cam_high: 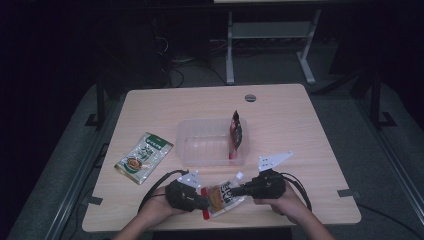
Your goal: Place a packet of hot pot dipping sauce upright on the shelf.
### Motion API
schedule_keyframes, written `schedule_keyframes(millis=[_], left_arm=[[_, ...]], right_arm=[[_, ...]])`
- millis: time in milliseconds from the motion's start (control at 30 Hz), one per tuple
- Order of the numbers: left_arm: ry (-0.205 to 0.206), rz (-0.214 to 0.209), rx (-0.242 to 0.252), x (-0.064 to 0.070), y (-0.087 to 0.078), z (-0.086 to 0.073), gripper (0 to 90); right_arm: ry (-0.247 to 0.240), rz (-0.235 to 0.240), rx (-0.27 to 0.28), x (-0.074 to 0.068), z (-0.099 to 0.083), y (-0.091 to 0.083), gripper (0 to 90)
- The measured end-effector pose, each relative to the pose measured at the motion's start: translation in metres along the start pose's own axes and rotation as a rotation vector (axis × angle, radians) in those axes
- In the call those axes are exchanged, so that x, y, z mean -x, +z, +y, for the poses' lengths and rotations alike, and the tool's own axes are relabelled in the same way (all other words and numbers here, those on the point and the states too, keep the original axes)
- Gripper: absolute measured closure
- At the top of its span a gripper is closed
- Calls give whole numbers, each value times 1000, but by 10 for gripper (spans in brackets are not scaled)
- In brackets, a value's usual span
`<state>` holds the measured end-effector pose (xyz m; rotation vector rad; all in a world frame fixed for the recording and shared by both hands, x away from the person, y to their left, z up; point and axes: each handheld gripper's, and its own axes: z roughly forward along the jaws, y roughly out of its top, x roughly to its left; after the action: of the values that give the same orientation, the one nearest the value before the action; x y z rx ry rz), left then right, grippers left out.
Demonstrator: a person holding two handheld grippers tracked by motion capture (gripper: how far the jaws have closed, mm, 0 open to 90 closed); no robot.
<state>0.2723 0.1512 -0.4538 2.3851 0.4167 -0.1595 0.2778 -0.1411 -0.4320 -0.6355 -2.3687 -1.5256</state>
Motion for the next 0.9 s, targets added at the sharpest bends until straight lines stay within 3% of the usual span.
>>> schedule_keyframes(millis=[167,300,500,900], left_arm=[[-4,18,49,1,-9,-1,590],[0,39,72,3,-15,-3,534],[-27,80,109,-1,-30,-13,459],[-88,115,99,-7,-46,-34,375]], right_arm=[[-15,-18,12,-2,5,-2,900],[-33,-27,10,-5,10,-2,900],[-48,-32,29,-6,17,-7,900],[-96,-36,73,-9,39,-18,900]])
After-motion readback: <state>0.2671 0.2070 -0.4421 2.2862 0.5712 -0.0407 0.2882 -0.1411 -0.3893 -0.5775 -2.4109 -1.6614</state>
